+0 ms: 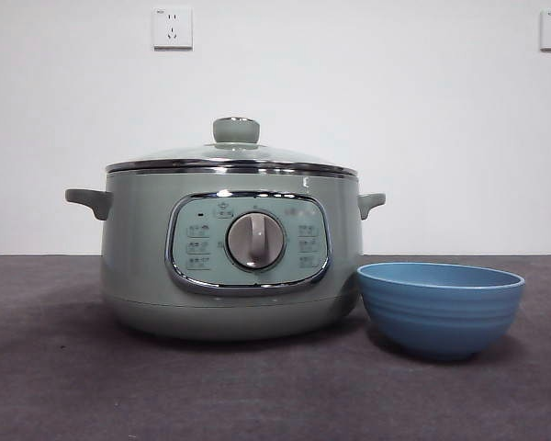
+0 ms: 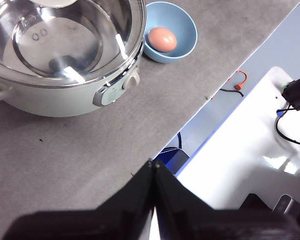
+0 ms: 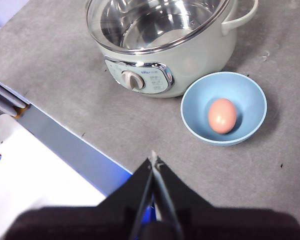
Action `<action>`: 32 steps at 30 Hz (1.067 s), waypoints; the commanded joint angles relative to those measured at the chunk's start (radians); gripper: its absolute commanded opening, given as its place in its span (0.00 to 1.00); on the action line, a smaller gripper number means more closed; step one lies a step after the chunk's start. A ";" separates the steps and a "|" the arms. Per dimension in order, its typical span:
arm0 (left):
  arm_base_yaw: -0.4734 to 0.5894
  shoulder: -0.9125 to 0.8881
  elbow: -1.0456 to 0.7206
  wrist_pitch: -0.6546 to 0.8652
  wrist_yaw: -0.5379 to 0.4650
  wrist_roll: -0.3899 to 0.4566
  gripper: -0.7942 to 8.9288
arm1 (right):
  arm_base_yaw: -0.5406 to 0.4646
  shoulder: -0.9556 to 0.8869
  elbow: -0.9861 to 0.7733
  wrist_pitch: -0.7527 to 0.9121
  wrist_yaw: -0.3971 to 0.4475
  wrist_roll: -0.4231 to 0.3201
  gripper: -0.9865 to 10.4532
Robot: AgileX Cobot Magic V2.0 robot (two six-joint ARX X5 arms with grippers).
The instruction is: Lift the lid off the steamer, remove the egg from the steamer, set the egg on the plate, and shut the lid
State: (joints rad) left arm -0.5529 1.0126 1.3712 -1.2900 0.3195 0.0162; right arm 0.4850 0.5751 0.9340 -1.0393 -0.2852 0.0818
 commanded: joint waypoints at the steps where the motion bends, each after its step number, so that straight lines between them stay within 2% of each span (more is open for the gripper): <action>1: -0.003 0.000 -0.003 0.003 -0.001 0.013 0.08 | 0.002 0.001 0.000 0.006 0.003 -0.004 0.09; 11: -0.003 0.000 -0.003 0.005 -0.002 0.013 0.08 | 0.002 0.001 0.000 0.006 0.003 -0.004 0.09; 18: -0.006 -0.002 -0.003 0.082 -0.020 0.020 0.08 | 0.002 0.001 0.000 0.006 0.003 -0.004 0.09; 21: 0.022 -0.023 -0.004 0.280 -0.094 0.108 0.08 | 0.002 0.001 0.000 0.006 0.003 -0.004 0.09; 23: 0.065 -0.048 -0.007 0.435 -0.071 0.178 0.08 | 0.002 0.001 0.000 0.006 0.003 -0.004 0.09; 25: 0.131 -0.092 -0.027 0.595 -0.002 0.220 0.08 | 0.002 0.001 0.000 0.006 0.003 -0.004 0.09; 28: 0.234 -0.182 -0.099 0.791 0.092 0.228 0.08 | 0.002 0.001 0.000 0.006 0.003 -0.003 0.09; 32: 0.357 -0.338 -0.261 0.942 0.082 0.228 0.08 | 0.002 0.001 0.000 0.006 0.003 -0.003 0.09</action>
State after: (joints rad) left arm -0.2245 0.7151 1.1675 -0.3710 0.4061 0.2253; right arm 0.4850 0.5758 0.9340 -1.0397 -0.2852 0.0818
